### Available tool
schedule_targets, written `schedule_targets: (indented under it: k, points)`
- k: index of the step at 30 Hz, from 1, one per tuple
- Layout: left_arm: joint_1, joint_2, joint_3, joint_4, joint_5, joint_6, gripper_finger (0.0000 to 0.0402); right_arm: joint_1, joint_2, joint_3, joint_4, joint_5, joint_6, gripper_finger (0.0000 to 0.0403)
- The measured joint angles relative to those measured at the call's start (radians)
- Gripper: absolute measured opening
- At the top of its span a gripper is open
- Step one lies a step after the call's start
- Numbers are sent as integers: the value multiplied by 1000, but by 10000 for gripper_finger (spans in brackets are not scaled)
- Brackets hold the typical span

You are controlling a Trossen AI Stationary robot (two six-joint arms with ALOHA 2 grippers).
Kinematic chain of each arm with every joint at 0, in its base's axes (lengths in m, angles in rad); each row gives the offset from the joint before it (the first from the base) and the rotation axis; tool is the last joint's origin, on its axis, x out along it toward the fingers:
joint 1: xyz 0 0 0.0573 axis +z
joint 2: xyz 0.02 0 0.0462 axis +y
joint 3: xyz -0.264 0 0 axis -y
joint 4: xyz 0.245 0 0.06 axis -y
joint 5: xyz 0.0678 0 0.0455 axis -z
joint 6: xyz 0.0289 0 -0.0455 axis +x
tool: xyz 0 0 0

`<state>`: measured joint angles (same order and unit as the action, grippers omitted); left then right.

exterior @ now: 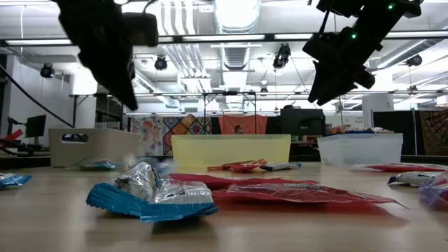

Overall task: Sort candy
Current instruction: Put the blue gummy into the yellow bin

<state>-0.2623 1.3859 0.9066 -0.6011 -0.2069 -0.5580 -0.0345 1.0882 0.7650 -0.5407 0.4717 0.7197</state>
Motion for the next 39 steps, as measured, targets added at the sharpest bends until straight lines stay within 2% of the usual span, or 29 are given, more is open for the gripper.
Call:
schedule_targets:
  k: [6, 12, 16, 26, 29, 34, 39]
  points:
    - [-2, -33, -5, 10, -18, 24, 0, 4, 0, 0, 0, 0, -17, 144]
    - [-19, 38, -50, 159, -38, 224, 18, 11, 0, 0, 0, 0, -27, 144]
    - [-21, 88, -79, 244, -10, 311, 58, 11, 0, 0, 0, -1, -37, 144]
    - [-3, 139, -154, 428, -11, 309, 191, 24, 0, 0, 0, -4, -37, 144]
    - [16, 139, -191, 470, -12, 289, 218, 34, 0, 0, 0, -3, -33, 144]
    - [32, 142, -255, 580, -14, 279, 219, 49, 0, -1, 0, -1, -24, 144]
    - [34, 142, -292, 624, -13, 279, 176, 50, 0, -1, 2, -1, -22, 144]
